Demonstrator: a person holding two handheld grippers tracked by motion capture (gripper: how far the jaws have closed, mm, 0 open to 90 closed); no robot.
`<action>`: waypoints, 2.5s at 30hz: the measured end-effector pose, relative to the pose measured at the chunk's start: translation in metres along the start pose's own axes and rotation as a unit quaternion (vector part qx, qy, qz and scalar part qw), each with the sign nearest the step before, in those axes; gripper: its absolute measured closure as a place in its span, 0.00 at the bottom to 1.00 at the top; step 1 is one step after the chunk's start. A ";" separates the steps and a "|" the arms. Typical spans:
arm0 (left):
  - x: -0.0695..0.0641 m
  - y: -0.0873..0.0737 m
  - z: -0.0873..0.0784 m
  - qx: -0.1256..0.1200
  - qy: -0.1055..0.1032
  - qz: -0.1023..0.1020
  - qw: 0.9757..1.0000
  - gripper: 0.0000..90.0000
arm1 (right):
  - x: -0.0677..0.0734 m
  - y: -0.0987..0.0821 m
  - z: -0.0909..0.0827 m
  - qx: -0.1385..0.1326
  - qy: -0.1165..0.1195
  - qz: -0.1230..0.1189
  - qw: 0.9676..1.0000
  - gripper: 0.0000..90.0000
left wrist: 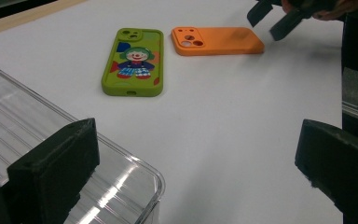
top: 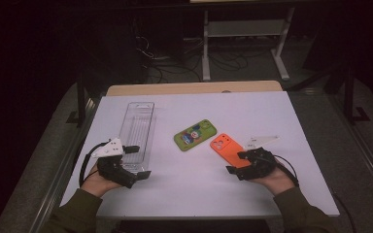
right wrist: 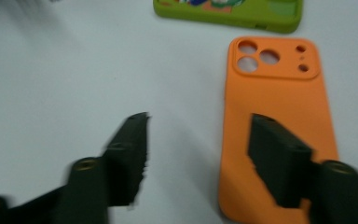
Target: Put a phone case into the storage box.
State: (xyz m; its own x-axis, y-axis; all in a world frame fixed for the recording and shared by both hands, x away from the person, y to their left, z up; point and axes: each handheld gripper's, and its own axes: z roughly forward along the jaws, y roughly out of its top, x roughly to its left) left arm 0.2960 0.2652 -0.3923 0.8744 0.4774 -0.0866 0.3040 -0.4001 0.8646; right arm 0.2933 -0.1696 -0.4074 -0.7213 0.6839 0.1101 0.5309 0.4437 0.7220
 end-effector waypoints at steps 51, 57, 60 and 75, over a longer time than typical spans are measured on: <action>-0.001 -0.002 0.001 0.005 -0.005 -0.006 1.000 0.00 | -0.010 0.000 -0.009 -0.030 -0.040 -0.001 0.999 0.00; 0.000 -0.001 0.000 0.008 -0.004 -0.006 1.000 0.00 | -0.014 0.005 -0.007 -0.026 -0.040 0.002 0.999 0.00; -0.001 -0.001 0.001 0.002 -0.004 -0.012 1.000 0.00 | -0.016 0.009 -0.005 -0.024 -0.042 0.002 0.999 0.00; -0.001 -0.001 0.001 -0.006 -0.006 -0.009 1.000 0.00 | -0.026 0.032 0.004 -0.019 -0.048 0.000 0.999 0.00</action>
State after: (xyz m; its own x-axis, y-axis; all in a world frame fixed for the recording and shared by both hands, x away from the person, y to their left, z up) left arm 0.2953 0.2645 -0.3939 0.8727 0.4761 -0.1082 0.3159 -0.3815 0.8687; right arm 0.3303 -0.1708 -0.3901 -0.6743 0.7370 0.0456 0.5128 0.4229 0.7471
